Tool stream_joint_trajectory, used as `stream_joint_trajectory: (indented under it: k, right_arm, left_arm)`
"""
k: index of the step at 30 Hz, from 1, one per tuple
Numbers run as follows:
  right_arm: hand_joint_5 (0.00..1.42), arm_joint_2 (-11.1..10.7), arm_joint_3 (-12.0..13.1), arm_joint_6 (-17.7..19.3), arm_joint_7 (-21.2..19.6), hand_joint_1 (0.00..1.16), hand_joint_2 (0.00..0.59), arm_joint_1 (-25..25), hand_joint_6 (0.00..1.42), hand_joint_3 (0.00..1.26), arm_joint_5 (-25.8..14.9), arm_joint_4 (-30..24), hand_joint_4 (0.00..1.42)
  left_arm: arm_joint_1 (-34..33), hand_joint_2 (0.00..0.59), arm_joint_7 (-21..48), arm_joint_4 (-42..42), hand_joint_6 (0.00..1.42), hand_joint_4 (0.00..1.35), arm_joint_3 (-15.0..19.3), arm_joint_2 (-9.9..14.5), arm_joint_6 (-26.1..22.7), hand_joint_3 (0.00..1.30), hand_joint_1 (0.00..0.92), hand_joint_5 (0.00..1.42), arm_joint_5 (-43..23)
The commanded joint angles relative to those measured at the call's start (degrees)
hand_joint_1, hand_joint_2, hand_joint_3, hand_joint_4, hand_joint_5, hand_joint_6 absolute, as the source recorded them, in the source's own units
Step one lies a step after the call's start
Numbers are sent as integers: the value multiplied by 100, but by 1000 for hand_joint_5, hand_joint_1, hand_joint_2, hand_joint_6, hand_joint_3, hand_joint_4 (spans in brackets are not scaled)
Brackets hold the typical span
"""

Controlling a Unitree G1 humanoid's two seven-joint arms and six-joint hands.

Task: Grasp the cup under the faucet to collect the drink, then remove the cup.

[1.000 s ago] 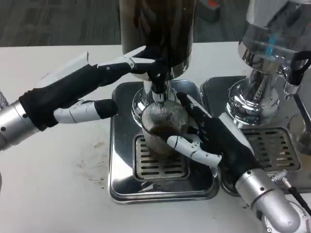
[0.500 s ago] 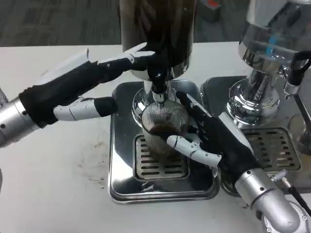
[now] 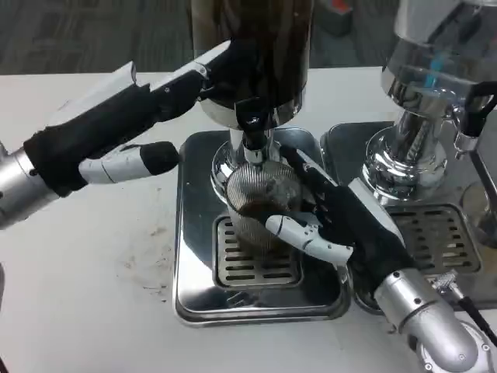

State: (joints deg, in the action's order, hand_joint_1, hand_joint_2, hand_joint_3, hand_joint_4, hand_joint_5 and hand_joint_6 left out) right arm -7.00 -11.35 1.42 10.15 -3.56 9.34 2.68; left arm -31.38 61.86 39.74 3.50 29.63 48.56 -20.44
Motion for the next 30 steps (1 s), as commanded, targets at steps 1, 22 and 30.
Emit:
stream_joint_trajectory:
  k: [1,22,30]
  right_arm:
    - [0,28,43,109,-62,559,228,28,171,53,-41,-12,0]
    - [0,6,56,113,-11,554,229,110,166,51,-86,-115,0]
    - [0,-49,13,135,21,606,208,119,136,3,-59,-106,0]
  left_arm:
    - [26,78,138,-159,133,0,77,-50,-222,4,0,50,-184]
    - [632,83,78,-734,157,0,466,-81,-555,24,0,75,-407]
    - [1001,88,-86,-928,163,0,634,-87,-599,31,0,78,-408]
